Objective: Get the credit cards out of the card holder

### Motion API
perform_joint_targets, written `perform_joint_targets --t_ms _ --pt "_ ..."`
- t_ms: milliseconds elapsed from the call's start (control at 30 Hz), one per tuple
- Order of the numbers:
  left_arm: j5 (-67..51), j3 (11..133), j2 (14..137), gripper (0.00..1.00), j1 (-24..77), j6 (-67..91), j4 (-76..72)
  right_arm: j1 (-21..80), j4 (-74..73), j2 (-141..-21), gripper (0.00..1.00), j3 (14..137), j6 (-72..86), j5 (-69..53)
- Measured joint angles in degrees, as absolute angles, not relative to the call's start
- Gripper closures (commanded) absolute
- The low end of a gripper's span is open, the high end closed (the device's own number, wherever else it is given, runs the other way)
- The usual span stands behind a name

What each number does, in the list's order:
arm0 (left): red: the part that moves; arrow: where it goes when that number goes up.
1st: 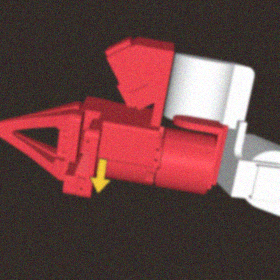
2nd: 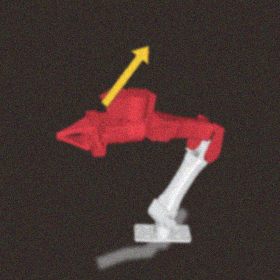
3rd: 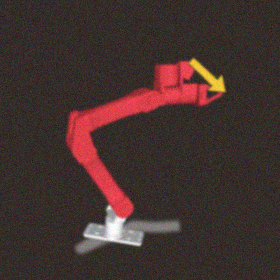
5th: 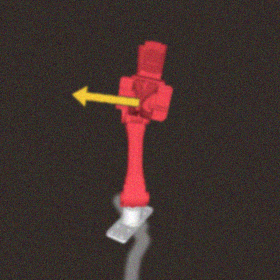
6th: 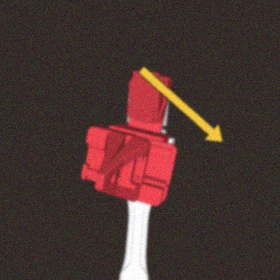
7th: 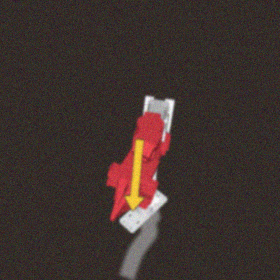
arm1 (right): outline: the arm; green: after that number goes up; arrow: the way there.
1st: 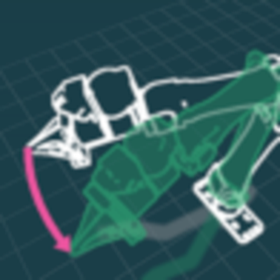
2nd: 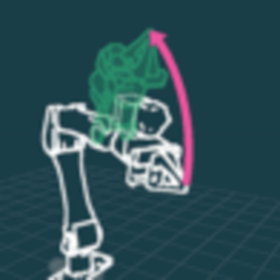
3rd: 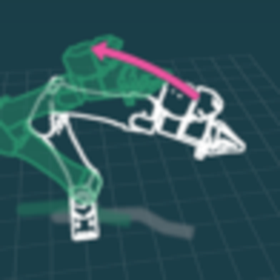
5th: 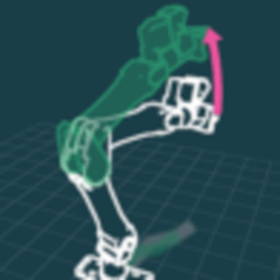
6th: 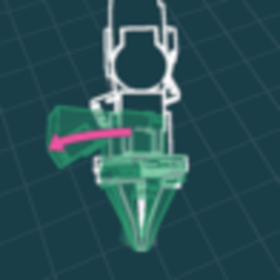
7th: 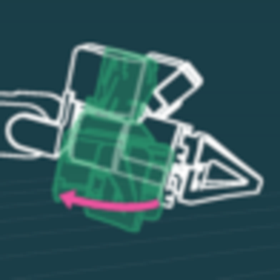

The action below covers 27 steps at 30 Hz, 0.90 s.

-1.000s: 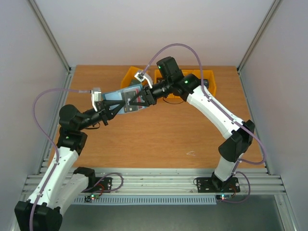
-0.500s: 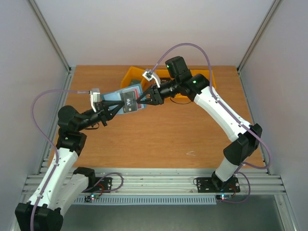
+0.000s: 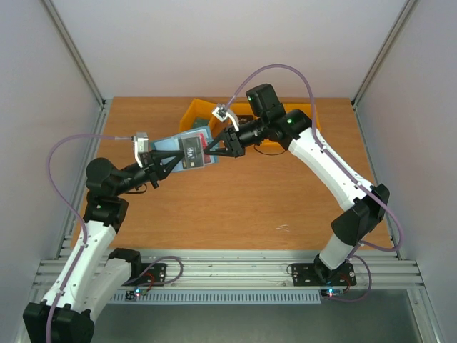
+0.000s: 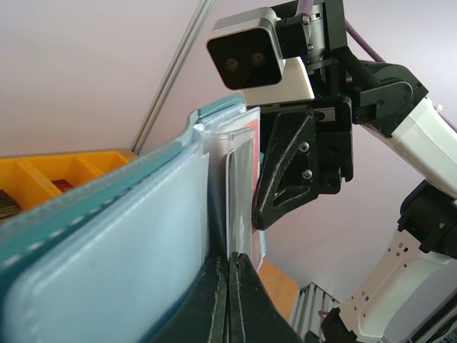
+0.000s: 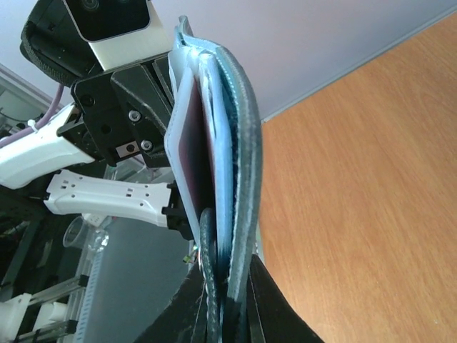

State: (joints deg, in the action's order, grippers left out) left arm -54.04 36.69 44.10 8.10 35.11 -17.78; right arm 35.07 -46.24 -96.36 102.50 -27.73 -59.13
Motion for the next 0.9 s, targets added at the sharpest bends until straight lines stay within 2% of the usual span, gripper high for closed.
perform_joint_targets --t_ms 533,900 --pt "-52.51 36.4 42.72 1.0 7.79 32.8 -16.88 34.3 -49.6 -97.12 0.99 104.97 -28.82 -59.02" --pt "-46.26 35.11 41.91 1.0 5.58 31.59 -12.58 27.03 -53.41 -95.55 0.99 101.6 -29.39 -54.39"
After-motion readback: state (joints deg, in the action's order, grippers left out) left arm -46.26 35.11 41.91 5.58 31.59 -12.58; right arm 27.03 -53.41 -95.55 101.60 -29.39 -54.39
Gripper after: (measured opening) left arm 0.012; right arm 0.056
